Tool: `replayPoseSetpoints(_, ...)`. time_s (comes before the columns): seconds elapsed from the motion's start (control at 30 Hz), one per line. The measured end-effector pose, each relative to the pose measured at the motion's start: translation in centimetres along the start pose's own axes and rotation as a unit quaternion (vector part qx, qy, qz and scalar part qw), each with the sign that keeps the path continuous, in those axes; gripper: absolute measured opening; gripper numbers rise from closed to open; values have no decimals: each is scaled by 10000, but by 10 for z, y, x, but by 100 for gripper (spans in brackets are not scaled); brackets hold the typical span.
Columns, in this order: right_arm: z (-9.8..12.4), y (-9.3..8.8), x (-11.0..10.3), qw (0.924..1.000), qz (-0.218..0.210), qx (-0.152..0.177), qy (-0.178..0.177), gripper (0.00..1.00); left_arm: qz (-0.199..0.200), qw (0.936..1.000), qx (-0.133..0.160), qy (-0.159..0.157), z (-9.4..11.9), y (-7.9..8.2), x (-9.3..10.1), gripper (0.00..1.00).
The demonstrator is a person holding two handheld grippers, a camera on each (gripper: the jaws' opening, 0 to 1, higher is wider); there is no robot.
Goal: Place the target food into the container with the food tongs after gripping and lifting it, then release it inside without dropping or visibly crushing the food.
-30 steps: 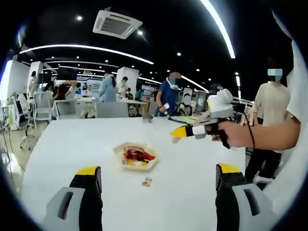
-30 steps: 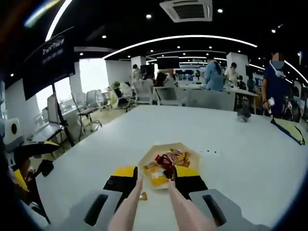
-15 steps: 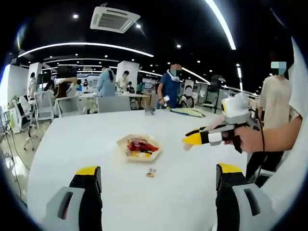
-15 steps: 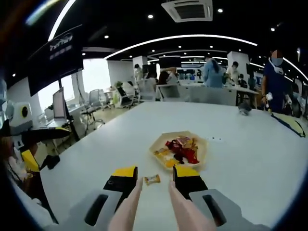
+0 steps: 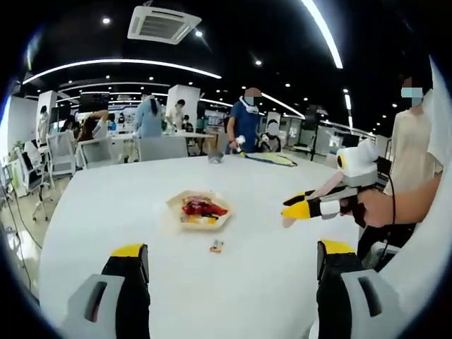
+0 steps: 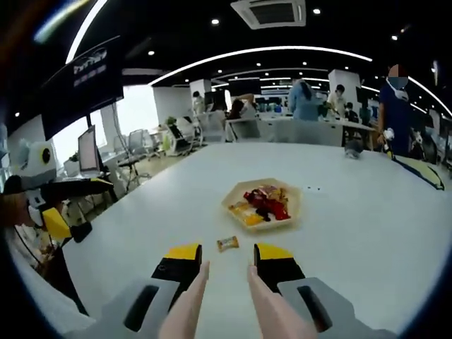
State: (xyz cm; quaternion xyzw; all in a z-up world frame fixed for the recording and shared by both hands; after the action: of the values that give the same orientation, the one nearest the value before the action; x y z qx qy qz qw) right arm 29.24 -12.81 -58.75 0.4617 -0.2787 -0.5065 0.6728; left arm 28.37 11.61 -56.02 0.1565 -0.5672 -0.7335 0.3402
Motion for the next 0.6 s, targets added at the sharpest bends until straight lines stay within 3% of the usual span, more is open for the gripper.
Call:
replayPoseSetpoints(0.4, -9, 5, -1, 9998, 148, -67, 105, 28, -27, 10000, -17, 39, 3, 1, -3, 99)
replayPoseSetpoints(0.6, -26, 11, 0, 9995, 235, -117, 196, 28, 50, 9999, -47, 137, 5, -1, -7, 99)
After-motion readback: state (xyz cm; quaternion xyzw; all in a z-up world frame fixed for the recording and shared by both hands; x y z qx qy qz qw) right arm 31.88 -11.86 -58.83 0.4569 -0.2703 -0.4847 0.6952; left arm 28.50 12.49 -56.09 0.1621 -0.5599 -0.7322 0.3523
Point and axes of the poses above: the point that each gripper's makers call its tool centre point, and the gripper's own axes: z roughly backward along the fingers, x roughly to its right, y roughly out of its top, the point moved 7 cm from there along z, roughly backward along the fingers, and after that the axes turned 2 degrees about -y, right-handed, at the moved point
